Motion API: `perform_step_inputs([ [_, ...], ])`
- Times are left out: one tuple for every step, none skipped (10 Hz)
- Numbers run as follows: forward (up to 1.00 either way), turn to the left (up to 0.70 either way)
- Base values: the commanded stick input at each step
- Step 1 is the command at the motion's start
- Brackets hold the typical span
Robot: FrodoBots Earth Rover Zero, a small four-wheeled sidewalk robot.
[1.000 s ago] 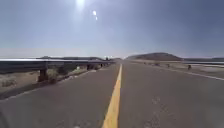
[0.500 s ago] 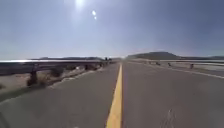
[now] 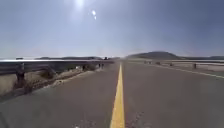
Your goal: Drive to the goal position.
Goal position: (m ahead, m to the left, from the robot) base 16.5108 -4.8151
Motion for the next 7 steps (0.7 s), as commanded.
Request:
perform_step_inputs([
  [0.85,0.00],
  [0.85,0.00],
  [0.85,0.00],
  [0.85,0.00],
  [0.85,0.00],
  [0.85,0.00],
  [0.85,0.00],
])
